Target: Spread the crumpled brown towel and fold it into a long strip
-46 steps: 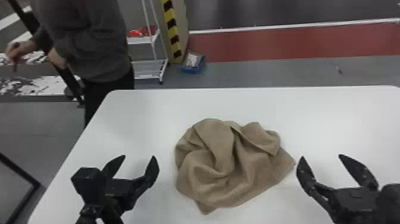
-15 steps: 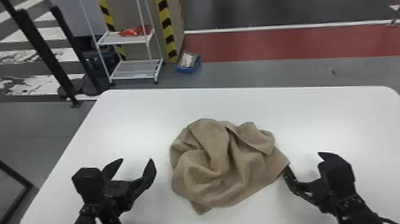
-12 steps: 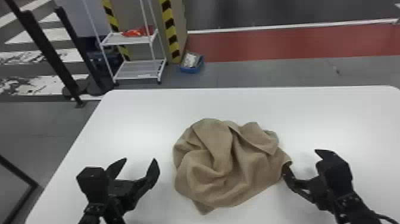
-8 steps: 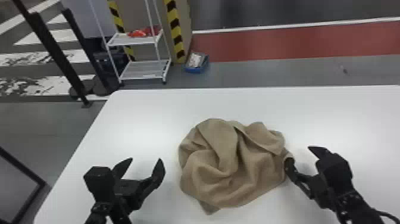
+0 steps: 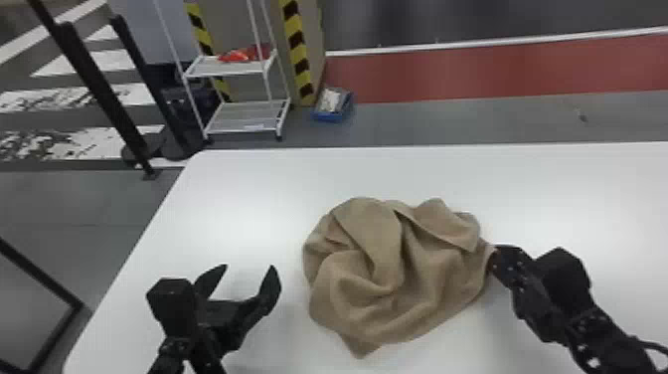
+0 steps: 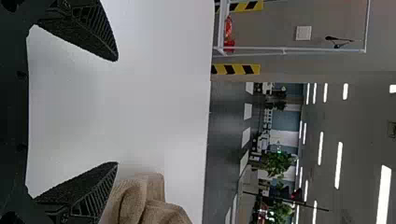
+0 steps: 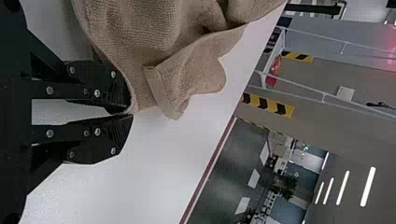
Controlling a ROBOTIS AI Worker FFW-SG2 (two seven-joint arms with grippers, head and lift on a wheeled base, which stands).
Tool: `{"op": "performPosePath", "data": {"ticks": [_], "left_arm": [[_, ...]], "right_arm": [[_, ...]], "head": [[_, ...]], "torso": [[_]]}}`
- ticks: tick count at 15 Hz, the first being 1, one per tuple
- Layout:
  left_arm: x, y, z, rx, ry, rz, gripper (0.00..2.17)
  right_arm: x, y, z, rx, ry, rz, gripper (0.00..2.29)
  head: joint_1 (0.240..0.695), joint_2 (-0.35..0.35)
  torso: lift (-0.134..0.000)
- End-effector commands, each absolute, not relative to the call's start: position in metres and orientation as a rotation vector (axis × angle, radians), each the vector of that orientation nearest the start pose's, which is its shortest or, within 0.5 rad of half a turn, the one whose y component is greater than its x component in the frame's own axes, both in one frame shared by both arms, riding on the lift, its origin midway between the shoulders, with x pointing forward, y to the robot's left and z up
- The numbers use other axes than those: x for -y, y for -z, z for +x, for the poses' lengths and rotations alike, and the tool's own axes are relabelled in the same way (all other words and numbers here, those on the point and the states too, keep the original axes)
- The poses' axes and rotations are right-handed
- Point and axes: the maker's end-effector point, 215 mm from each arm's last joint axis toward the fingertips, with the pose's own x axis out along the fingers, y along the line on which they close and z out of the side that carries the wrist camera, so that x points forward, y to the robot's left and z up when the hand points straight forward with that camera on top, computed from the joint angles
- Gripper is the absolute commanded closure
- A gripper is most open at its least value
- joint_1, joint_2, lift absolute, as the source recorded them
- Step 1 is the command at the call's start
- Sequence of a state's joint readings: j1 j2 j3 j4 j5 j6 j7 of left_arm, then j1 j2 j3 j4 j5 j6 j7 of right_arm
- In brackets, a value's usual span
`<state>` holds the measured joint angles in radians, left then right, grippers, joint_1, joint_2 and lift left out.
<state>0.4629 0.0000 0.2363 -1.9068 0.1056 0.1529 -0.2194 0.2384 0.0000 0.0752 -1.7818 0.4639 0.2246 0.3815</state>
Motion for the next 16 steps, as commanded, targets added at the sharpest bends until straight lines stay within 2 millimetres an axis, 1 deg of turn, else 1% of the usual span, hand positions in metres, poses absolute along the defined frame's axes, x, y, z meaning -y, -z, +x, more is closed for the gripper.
{"op": "performPosePath", "data": {"ticks": [1, 2, 3, 4, 5, 6, 7, 8, 9, 10, 11, 12, 13, 14, 15, 16], "left_arm": [[-0.314, 0.435, 0.431, -0.263, -0.004, -0.062, 0.08], [-0.314, 0.435, 0.431, -0.261, -0.004, -0.063, 0.08], [-0.314, 0.435, 0.43, -0.264, -0.005, -0.066, 0.08], [-0.314, 0.434, 0.43, -0.262, -0.005, -0.067, 0.08], [-0.314, 0.434, 0.43, -0.262, -0.006, -0.068, 0.08], [-0.313, 0.433, 0.431, -0.259, -0.005, -0.068, 0.08], [-0.313, 0.433, 0.431, -0.258, -0.005, -0.069, 0.08], [-0.313, 0.433, 0.431, -0.258, -0.005, -0.069, 0.08], [-0.313, 0.433, 0.432, -0.26, -0.005, -0.07, 0.08], [-0.314, 0.433, 0.432, -0.261, -0.006, -0.071, 0.08], [-0.314, 0.433, 0.432, -0.261, -0.006, -0.071, 0.08], [-0.312, 0.433, 0.432, -0.261, -0.003, -0.071, 0.08], [-0.312, 0.432, 0.432, -0.26, -0.003, -0.069, 0.08], [-0.313, 0.434, 0.433, -0.264, -0.006, -0.072, 0.08], [-0.313, 0.434, 0.433, -0.264, -0.005, -0.073, 0.08], [-0.313, 0.433, 0.434, -0.263, -0.005, -0.071, 0.08]], "right_arm": [[0.141, 0.41, 0.505, -0.248, -0.428, -0.45, 2.02], [0.14, 0.395, 0.507, -0.226, -0.442, -0.494, 2.02], [0.144, 0.373, 0.511, -0.191, -0.448, -0.553, 2.02], [0.151, 0.357, 0.515, -0.161, -0.44, -0.613, 2.02], [0.161, 0.343, 0.521, -0.152, -0.422, -0.689, 2.02], [0.159, 0.332, 0.525, -0.126, -0.438, -0.79, 2.02], [0.159, 0.326, 0.525, -0.101, -0.451, -0.89, 2.02], [0.173, 0.319, 0.527, -0.098, -0.431, -0.978, 2.02], [0.182, 0.314, 0.528, -0.103, -0.419, -1.033, 2.01], [0.19, 0.318, 0.525, -0.13, -0.438, -1.098, 2.01], [0.185, 0.332, 0.515, -0.158, -0.502, -1.174, 2.0], [0.179, 0.351, 0.504, -0.196, -0.58, -1.247, 1.98], [0.18, 0.373, 0.496, -0.236, -0.627, -1.286, 1.94], [0.186, 0.386, 0.493, -0.269, -0.645, -1.288, 1.89], [0.194, 0.389, 0.49, -0.287, -0.649, -1.261, 1.57], [0.199, 0.389, 0.485, -0.291, -0.666, -1.207, 0.83]], "head": [[0.695, 0.207], [0.695, 0.209], [0.695, 0.21], [0.695, 0.21], [0.695, 0.208], [0.695, 0.203], [0.695, 0.194], [0.695, 0.184], [0.695, 0.18], [0.695, 0.174], [0.695, 0.165], [0.695, 0.157], [0.695, 0.154], [0.695, 0.157], [0.695, 0.159], [0.695, 0.158]], "torso": [[-0.125], [-0.125], [-0.125], [-0.125], [-0.125], [-0.125], [-0.125], [-0.125], [-0.125], [-0.125], [-0.125], [-0.125], [-0.125], [-0.125], [-0.125], [-0.125]]}}
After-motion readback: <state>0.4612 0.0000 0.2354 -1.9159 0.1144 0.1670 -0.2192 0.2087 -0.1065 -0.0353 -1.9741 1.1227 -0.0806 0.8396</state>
